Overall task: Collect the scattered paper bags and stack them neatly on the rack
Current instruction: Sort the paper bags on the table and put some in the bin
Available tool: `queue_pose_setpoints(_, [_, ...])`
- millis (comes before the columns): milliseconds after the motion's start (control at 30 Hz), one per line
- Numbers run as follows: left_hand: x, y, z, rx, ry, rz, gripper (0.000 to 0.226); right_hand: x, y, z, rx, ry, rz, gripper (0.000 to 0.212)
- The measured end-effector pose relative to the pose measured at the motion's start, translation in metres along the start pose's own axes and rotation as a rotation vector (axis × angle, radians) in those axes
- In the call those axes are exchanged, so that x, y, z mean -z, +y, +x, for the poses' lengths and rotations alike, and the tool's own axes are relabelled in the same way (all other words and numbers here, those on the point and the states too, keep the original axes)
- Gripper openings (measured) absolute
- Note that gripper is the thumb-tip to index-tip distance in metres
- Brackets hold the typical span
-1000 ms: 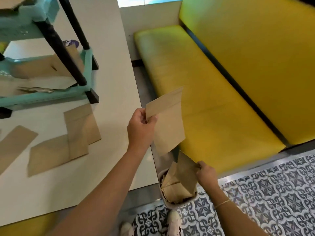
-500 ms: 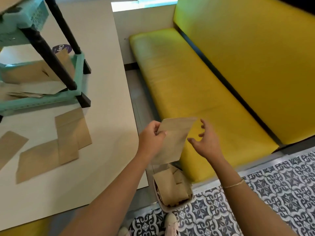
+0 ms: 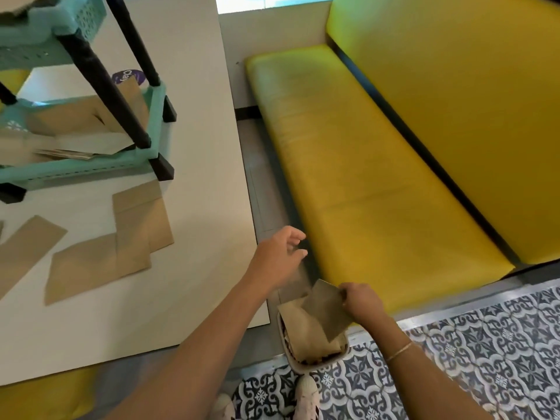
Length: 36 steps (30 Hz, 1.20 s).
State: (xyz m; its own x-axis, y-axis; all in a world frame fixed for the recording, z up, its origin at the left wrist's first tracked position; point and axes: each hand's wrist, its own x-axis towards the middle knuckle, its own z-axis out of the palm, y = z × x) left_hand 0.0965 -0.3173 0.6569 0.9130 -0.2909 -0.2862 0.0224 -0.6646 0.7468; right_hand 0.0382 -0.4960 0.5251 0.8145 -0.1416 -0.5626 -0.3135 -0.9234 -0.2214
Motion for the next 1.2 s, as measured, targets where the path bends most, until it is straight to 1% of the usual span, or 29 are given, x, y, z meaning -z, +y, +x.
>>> queue_pose_setpoints(100, [0.012,-0.006,-0.007,-0.024,0.087,0.0,0.028,-0.023,-0.003,0.004,-0.033,-0.096,-0.003,0.038])
queue_pose_setpoints(133, [0.016,-0.008,-0.009,-0.025,0.114,-0.007,0.028,-0.028,-0.004,0.004,-0.052,-0.105,-0.012,0.039])
queue_pose_setpoints(233, [0.029,-0.013,-0.015,-0.036,0.197,-0.023,0.025,-0.032,-0.009,0.001,-0.123,-0.064,-0.002,0.037])
queue_pose_setpoints(367, [0.046,-0.015,-0.016,-0.055,0.241,-0.026,0.023,-0.004,-0.029,-0.002,-0.078,0.003,0.041,0.035])
queue_pose_setpoints(500, [0.062,-0.017,-0.019,-0.054,0.254,-0.007,0.021,0.037,-0.064,-0.001,-0.005,0.11,0.099,0.035])
queue_pose_setpoints(567, [0.07,-0.021,-0.02,-0.033,0.26,0.024,0.024,0.056,-0.084,-0.002,0.024,0.172,0.151,0.031])
queue_pose_setpoints(733, [0.112,-0.059,-0.025,0.084,0.294,0.123,0.026,0.096,-0.156,-0.016,0.136,0.376,0.332,0.024])
queue_pose_setpoints(833, [0.147,-0.085,-0.028,0.176,0.323,0.183,0.028,0.112,-0.204,-0.026,0.219,0.471,0.371,0.022])
queue_pose_setpoints(900, [0.171,-0.1,-0.032,0.24,0.354,0.256,0.033,0.115,-0.237,-0.031,0.261,0.463,0.368,0.024])
queue_pose_setpoints(1000, [0.204,-0.129,-0.036,0.323,0.363,0.421,0.044,0.107,-0.283,-0.034,0.229,0.364,0.353,0.029])
queue_pose_setpoints(1067, [0.22,-0.151,-0.039,0.392,0.284,0.458,0.063,0.094,-0.308,-0.033,0.206,0.306,0.318,0.035])
queue_pose_setpoints(1167, [0.235,-0.173,-0.043,0.453,0.127,0.55,0.097,0.072,-0.335,-0.028,0.158,0.249,0.249,0.052])
queue_pose_setpoints(1200, [0.237,-0.177,-0.044,0.459,0.098,0.58,0.102,0.067,-0.342,-0.026,0.13,0.25,0.228,0.058])
